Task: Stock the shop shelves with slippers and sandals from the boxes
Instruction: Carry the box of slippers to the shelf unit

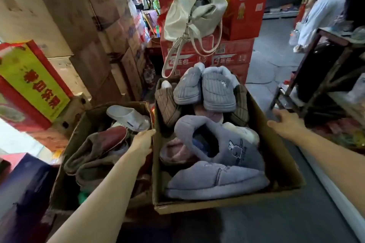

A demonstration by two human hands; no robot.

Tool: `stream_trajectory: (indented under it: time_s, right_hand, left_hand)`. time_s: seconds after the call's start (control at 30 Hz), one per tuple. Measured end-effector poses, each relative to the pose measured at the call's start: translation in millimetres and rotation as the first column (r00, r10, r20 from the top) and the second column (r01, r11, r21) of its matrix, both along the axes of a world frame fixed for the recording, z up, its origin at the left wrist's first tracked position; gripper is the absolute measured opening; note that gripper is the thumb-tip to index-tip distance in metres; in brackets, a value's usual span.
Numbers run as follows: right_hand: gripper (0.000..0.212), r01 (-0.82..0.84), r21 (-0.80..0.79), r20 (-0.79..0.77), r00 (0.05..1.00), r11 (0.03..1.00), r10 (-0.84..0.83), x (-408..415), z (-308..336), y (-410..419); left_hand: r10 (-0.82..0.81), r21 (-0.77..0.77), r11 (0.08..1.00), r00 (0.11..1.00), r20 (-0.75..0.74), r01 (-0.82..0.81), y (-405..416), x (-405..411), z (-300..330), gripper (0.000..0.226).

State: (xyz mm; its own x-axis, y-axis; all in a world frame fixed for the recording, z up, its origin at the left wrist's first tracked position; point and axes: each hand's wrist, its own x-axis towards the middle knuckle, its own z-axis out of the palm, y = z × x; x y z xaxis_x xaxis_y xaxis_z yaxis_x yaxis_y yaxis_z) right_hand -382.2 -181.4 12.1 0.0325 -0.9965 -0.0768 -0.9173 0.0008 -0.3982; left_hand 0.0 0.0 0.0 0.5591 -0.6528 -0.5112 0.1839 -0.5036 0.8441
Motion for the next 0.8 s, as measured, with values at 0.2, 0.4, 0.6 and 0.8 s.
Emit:
stream_trajectory:
  time_s: [0.2,0.4,0.6,0.8]
  right_hand:
    - [0.03,-0.014,0.286,0.085,0.996,0.958,-0.011,1.5,-17.0,-37.4]
    - [0.028,-0.063,0.284,-0.005,0.998,0.957,0.068,4.6,-50.4,-50.1]
    - [0.028,-0.062,0.126,-0.181,0.98,0.99,0.084,5.2,-55.3,-46.3]
    - [0.024,-0.015,0.061,-0.19,0.981,0.998,0.026,-5.1,-56.1,-21.2]
  left_hand:
    - [-0.055,0.108,0.994,0.982,0.18,0.036,-35.7,-3.4,-16.1,0.027]
    - [-0.299,0.418,0.906,0.8,0.52,0.066,-40.5,14.4,-46.0,0.029]
    - [-0.314,0.424,0.905,0.668,0.675,-0.004,-45.3,6.1,-49.2,0.035]
    - [-0.321,0.389,0.921,0.597,0.736,0.015,-25.4,3.1,-52.3,0.034]
